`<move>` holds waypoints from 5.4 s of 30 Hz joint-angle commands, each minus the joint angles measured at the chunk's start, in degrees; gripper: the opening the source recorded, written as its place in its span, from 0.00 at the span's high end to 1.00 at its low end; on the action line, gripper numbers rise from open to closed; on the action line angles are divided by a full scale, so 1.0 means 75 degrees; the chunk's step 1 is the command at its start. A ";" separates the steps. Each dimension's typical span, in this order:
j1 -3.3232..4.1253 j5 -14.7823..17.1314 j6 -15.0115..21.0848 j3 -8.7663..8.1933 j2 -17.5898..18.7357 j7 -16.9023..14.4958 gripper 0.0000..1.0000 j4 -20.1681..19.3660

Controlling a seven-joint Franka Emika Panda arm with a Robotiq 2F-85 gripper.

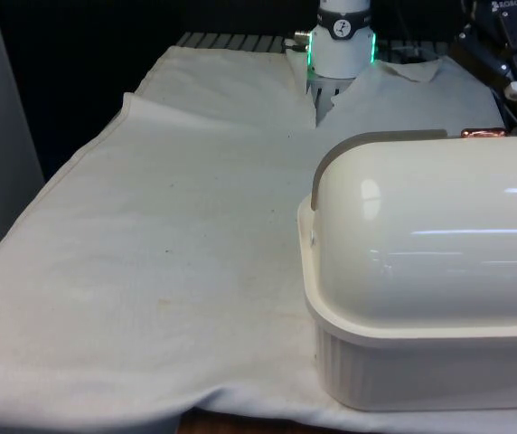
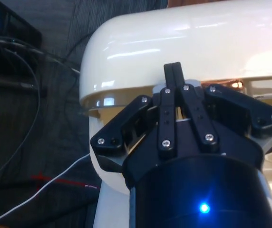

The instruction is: Open the lid, then close it.

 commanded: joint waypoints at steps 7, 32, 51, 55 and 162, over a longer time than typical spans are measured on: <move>-0.0084 0.0061 -0.0229 0.0206 0.0260 0.0138 1.00 0.0237; -0.0107 0.0145 -0.1314 0.0229 -0.0244 0.0512 1.00 -0.0122; -0.0107 0.0512 -0.2361 0.0298 -0.0848 0.0581 1.00 -0.0665; -0.0099 0.0565 -0.2559 0.0298 -0.0909 0.0596 1.00 -0.0710; -0.0351 0.3132 -0.4660 0.0214 -0.1620 -0.0604 1.00 -0.1597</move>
